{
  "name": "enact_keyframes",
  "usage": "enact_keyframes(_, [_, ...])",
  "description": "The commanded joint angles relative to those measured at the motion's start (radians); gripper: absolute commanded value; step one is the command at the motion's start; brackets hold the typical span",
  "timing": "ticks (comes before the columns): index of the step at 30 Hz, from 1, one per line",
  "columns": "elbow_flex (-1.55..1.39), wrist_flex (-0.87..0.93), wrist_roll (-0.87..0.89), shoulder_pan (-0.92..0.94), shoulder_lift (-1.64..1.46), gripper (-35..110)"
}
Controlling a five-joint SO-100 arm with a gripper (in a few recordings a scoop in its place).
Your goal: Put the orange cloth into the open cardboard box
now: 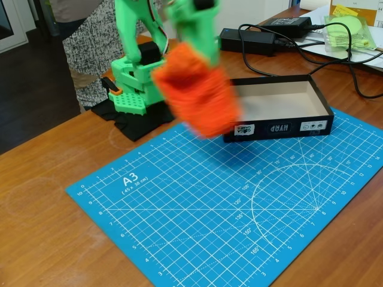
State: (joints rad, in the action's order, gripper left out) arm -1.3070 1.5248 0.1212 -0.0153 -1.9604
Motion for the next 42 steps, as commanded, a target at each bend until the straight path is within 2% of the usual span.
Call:
enact_keyframes(1, [0.091, -0.006, 0.098, -0.193, 0.106, 0])
enact_keyframes(7, [-0.008, -0.193, 0.147, -0.41, 0.304, 0])
enact_keyframes(11, [-0.02, -0.253, 0.184, -0.537, 0.382, 0])
enact_keyframes(16, [0.006, -0.245, 0.209, -0.652, 0.411, 0])
enact_keyframes(22, [-0.002, -0.206, 0.221, -0.699, 0.413, 0])
enact_keyframes(27, [-0.121, -0.179, 0.161, -0.635, 0.333, 3])
enact_keyframes(29, [-0.201, -0.181, 0.124, -0.607, 0.27, 14])
enact_keyframes(31, [-0.267, -0.187, 0.107, -0.568, 0.189, 32])
enact_keyframes(36, [-0.198, -0.052, 0.091, -0.466, -0.118, 35])
enact_keyframes(38, [-0.258, -0.031, 0.052, -0.327, -0.336, 31])
enact_keyframes(41, [-0.689, -0.193, -0.035, -0.006, -0.724, 0])
enact_keyframes(42, [-0.856, -0.238, -0.084, 0.055, -0.838, 0])
